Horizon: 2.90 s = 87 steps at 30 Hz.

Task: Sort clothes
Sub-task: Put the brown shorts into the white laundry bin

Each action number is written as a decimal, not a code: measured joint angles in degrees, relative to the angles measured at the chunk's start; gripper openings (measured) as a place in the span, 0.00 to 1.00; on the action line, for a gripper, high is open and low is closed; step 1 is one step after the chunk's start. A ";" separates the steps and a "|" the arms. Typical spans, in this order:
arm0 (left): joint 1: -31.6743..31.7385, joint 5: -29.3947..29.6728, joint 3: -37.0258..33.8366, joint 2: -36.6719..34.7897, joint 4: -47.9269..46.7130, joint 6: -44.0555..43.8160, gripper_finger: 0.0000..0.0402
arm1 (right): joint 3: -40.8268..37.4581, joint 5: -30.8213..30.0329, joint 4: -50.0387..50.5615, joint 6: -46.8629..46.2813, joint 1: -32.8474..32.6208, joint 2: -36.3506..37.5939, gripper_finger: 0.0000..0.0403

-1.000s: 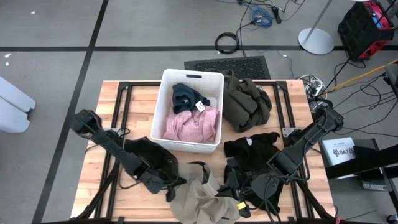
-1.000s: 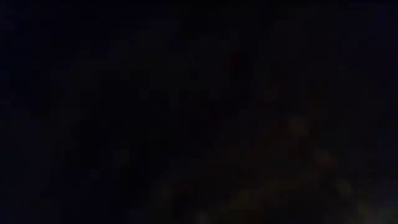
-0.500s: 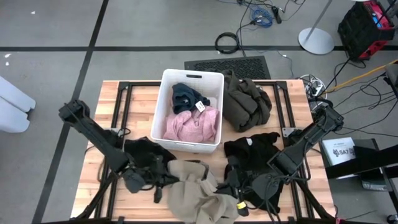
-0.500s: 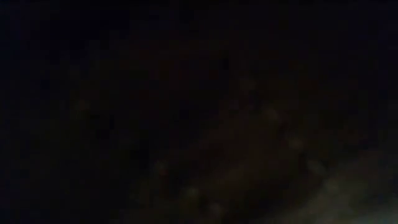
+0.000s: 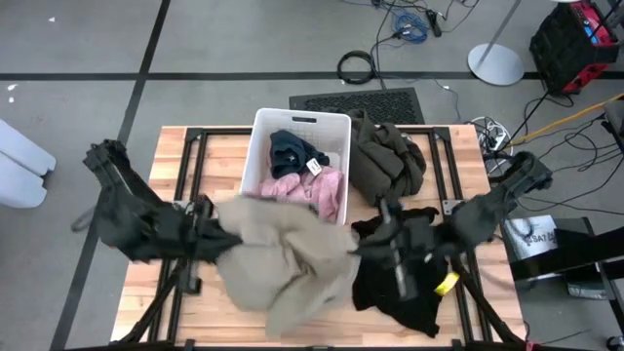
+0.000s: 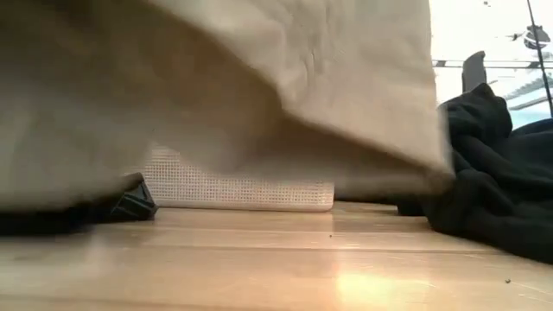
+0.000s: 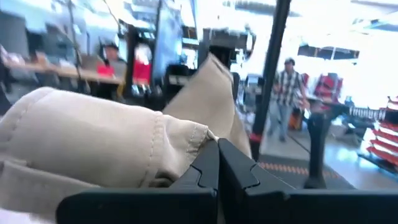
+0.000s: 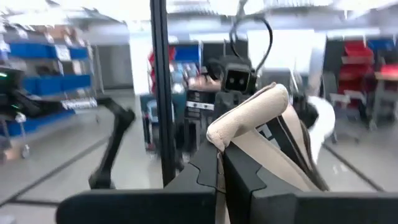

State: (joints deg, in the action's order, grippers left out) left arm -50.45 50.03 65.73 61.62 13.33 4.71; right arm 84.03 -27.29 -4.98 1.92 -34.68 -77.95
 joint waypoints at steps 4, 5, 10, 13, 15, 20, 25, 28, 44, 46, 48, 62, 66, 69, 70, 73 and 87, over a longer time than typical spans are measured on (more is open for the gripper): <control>0.02 0.17 3.33 -1.22 -1.96 4.89 0.00 | 0.02 5.24 3.38 1.47 2.21 2.85 0.00; 0.02 0.17 3.33 -1.31 -3.63 4.64 0.00 | 0.02 6.88 5.22 0.16 2.49 3.00 0.00; -1.50 -0.83 1.13 0.28 -21.34 -9.15 0.00 | 0.02 15.68 20.05 -11.29 2.00 -0.09 0.00; -2.61 -3.22 -2.22 3.83 -27.86 -21.92 0.00 | -0.07 15.24 23.78 -20.58 0.06 -5.73 0.00; -4.08 -4.92 -4.38 7.05 -27.77 -27.88 0.00 | -0.07 15.52 21.61 -24.62 -1.68 -10.14 0.00; -8.97 -8.07 -4.82 16.49 -25.46 -35.71 0.00 | -0.07 15.65 14.93 -26.93 -6.64 -19.35 0.00; -10.81 -5.46 -4.82 23.31 -25.33 -44.31 0.00 | -0.04 8.41 16.97 -34.32 -7.81 -24.86 0.00; -10.80 -4.43 -4.85 25.79 -29.75 -50.69 0.00 | -0.04 2.38 24.66 -44.05 -6.44 -26.44 0.00; -10.32 -9.54 -4.85 29.17 -55.68 -77.90 0.03 | -0.02 12.45 44.17 -66.96 2.97 -34.16 0.02; -10.32 -9.54 -4.85 29.17 -55.77 -77.13 0.07 | -0.02 13.56 44.20 -67.28 3.50 -35.25 0.06; -10.32 -9.52 -4.85 29.17 -55.75 -74.78 0.13 | -0.02 14.27 44.29 -67.26 3.87 -35.79 0.11; -9.88 -7.87 3.15 23.23 -57.76 -56.92 0.34 | 0.01 11.14 45.68 -58.28 3.94 -37.46 0.59; -9.95 -4.29 4.76 19.27 -57.74 -52.44 0.34 | 0.02 10.08 43.61 -53.14 4.18 -40.64 0.67; -9.95 0.58 4.95 17.47 -57.40 -48.85 0.34 | 0.19 10.05 41.95 -50.17 4.90 -43.35 0.69; -9.95 2.51 4.95 17.16 -57.38 -47.79 0.34 | 0.30 10.20 41.64 -49.68 5.18 -44.02 0.70; -9.90 8.43 4.95 16.97 -57.44 -44.59 0.34 | 0.49 12.70 41.01 -48.82 6.13 -46.27 0.68; -10.80 17.07 4.95 15.77 -57.88 -38.71 0.34 | -0.29 17.67 41.73 -51.58 6.61 -41.58 0.04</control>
State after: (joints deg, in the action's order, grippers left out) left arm -61.26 67.10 70.67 77.38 -44.55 -34.00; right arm 83.74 -9.62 36.75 -49.66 -28.08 -119.53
